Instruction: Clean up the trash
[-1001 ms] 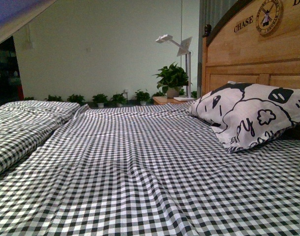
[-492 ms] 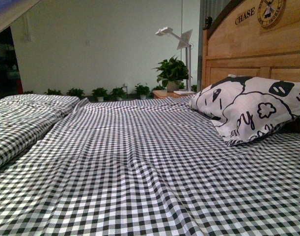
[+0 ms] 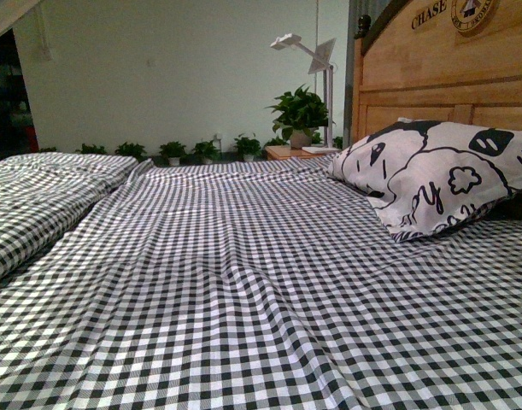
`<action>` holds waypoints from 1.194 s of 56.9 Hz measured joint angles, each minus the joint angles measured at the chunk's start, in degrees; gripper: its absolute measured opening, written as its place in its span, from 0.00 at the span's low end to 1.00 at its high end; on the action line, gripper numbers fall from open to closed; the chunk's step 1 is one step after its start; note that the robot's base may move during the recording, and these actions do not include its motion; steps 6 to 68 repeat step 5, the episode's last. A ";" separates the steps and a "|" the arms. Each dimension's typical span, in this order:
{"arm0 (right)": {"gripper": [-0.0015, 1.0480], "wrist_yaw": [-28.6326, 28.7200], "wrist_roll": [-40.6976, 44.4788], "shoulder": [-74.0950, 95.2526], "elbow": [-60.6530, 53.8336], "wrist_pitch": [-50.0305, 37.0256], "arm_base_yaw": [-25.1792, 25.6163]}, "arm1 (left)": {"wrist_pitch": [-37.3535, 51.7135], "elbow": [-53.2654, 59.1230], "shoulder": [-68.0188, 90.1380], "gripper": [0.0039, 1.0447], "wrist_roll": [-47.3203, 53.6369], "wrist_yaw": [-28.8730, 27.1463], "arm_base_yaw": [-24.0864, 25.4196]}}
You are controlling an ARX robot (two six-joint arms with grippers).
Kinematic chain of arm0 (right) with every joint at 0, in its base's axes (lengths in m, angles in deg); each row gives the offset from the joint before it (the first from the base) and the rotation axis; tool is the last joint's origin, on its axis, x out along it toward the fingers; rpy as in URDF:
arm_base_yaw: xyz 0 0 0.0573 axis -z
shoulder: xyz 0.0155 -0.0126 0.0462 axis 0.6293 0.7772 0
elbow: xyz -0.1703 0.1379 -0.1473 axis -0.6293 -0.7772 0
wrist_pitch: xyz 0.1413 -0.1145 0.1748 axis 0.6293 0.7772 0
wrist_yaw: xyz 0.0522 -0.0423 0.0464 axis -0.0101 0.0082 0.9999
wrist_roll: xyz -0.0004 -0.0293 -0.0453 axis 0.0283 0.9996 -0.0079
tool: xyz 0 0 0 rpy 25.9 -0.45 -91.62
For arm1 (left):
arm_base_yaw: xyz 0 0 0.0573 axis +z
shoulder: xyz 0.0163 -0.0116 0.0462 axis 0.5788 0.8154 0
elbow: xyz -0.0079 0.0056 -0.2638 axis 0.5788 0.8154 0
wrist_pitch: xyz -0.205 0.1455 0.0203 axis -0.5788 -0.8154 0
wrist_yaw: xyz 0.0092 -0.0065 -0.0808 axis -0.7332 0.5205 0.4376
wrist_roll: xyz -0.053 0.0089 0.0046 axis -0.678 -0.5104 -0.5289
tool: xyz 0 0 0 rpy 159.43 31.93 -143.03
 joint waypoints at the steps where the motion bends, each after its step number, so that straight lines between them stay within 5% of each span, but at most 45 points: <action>1: 0.19 0.00 0.02 0.02 0.00 0.00 0.00 | 0.00 0.00 0.00 0.27 0.00 0.00 0.00; 68: 0.19 0.00 0.02 0.02 0.00 0.00 0.00 | 0.00 0.00 0.00 0.27 -0.02 0.00 0.00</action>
